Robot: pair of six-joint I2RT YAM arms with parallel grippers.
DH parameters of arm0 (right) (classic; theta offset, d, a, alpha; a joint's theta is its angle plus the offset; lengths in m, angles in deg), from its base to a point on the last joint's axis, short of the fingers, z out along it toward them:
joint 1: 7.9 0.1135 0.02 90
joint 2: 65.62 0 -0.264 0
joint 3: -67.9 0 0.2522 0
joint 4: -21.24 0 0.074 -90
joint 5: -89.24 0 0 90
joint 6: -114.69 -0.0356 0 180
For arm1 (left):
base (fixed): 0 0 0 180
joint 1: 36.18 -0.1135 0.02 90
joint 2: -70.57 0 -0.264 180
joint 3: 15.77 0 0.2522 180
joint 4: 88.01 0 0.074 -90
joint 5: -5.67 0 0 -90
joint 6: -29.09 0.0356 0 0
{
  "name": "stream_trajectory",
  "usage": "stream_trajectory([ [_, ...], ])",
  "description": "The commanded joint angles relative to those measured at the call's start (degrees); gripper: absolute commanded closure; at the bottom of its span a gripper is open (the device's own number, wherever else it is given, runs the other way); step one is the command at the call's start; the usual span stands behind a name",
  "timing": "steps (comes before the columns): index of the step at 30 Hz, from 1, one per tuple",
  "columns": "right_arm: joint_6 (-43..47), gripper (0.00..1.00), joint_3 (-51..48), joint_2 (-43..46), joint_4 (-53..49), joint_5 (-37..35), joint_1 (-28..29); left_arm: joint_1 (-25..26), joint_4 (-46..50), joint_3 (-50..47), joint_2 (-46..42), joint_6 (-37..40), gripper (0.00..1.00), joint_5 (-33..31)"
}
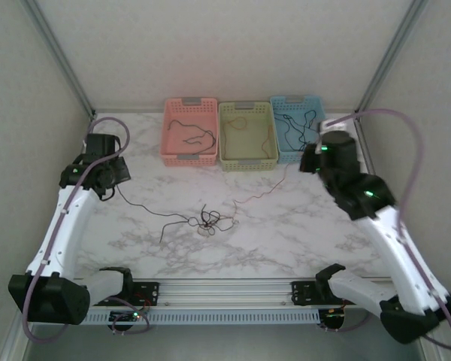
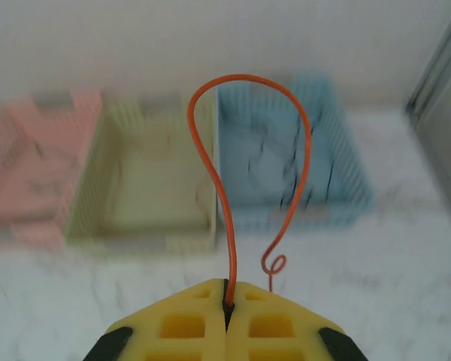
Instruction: Untangle the cables
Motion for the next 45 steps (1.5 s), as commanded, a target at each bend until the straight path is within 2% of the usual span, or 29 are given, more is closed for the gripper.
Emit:
stream_trajectory([
  [1,-5.1,1.0,-7.6,-1.1,0.3,4.6,0.0,1.3,-2.4,-2.8,-0.3,-2.4,1.0,6.1],
  [5,-5.1,1.0,-13.2,-7.2,1.8,4.2,-0.1,1.4,-3.3,-2.4,2.1,-4.0,1.0,4.9],
  [7,-5.1,0.91,-14.8,-9.8,2.4,3.8,-0.1,1.5,-3.6,-1.6,2.7,-4.7,1.0,3.4],
  [8,-5.0,0.84,-15.4,-11.0,2.9,4.0,-0.1,1.6,-3.7,-1.4,2.8,-5.0,0.93,2.4],
  [11,-4.9,0.52,-15.4,-13.3,2.8,5.1,-0.1,1.6,-4.0,-1.5,3.1,-5.8,0.77,1.0],
  [12,-4.5,0.48,-14.7,-13.6,2.3,5.6,-0.1,1.6,-4.1,-1.5,3.1,-5.8,0.7,1.5],
  [15,-3.5,0.42,-13.3,-12.5,2.7,8.3,0.0,1.7,-3.3,-1.3,2.1,-5.9,0.5,2.2],
  [18,-2.7,0.41,-12.2,-11.9,4.1,18.3,0.4,1.7,-1.5,-1.0,-0.6,-5.5,0.3,1.7],
  [20,-2.7,0.41,-11.6,-13.4,4.7,25.0,1.9,1.8,-0.4,-0.7,-2.6,-4.8,0.27,3.3],
  [23,-4.0,0.41,-10.5,-17.8,5.6,30.4,6.3,2.4,0.4,-1.6,-5.3,-5.6,0.27,11.3],
  [25,-6.0,0.41,-9.3,-21.4,5.9,30.2,9.5,5.1,0.4,-4.0,-6.7,-7.5,0.27,14.9],
  [30,-9.5,0.41,-5.7,-30.4,6.3,28.0,16.3,17.5,-3.9,-14.4,-11.6,-15.4,0.27,17.2],
  [33,-9.8,0.41,-3.2,-35.5,4.9,26.7,18.9,25.1,-6.0,-19.3,-12.7,-20.0,0.27,15.2],
  [36,-10.0,0.41,-1.8,-38.3,4.9,25.4,20.7,31.7,-5.0,-20.8,-12.6,-22.5,0.26,9.7],
  [41,-10.6,0.43,-0.4,-41.9,5.4,25.4,21.6,35.1,-5.5,-20.9,-10.0,-22.6,0.24,4.8],
  [45,-10.5,0.47,0.0,-43.1,5.0,24.2,22.0,35.7,-5.0,-18.2,-4.5,-17.2,0.23,0.8],
])
